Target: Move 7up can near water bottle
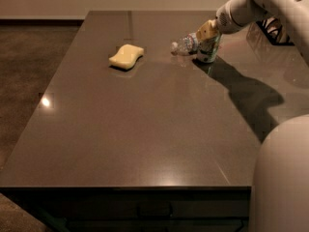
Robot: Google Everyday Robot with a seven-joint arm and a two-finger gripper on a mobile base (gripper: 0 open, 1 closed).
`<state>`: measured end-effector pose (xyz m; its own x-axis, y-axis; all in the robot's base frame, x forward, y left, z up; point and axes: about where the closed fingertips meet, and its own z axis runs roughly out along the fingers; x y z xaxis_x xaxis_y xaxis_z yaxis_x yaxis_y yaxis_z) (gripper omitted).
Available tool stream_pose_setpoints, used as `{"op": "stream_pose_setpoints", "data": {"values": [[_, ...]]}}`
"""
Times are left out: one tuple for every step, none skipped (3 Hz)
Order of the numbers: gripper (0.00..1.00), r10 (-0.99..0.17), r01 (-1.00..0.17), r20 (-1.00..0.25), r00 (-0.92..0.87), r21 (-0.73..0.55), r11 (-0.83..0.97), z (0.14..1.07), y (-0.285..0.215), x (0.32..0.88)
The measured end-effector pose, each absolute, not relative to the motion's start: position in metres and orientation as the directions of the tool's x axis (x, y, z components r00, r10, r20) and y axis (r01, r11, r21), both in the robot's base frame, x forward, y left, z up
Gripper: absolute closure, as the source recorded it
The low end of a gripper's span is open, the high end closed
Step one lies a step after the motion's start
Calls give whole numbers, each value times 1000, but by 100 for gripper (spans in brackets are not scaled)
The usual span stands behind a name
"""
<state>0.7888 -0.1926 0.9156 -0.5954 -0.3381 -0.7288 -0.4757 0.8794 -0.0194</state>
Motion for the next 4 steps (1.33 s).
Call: {"op": "stream_pose_setpoints", "data": {"values": [[28,-341,-479,-726,-597,-19,878,913,-191,789],[4,-343,-482,-723,-599,-17,876,910,-188,789],[0,-344,-483,-722,-600,-15,875,908,-187,790],[0,-344,-483,-722,-601,-15,875,908,-187,790]]}}
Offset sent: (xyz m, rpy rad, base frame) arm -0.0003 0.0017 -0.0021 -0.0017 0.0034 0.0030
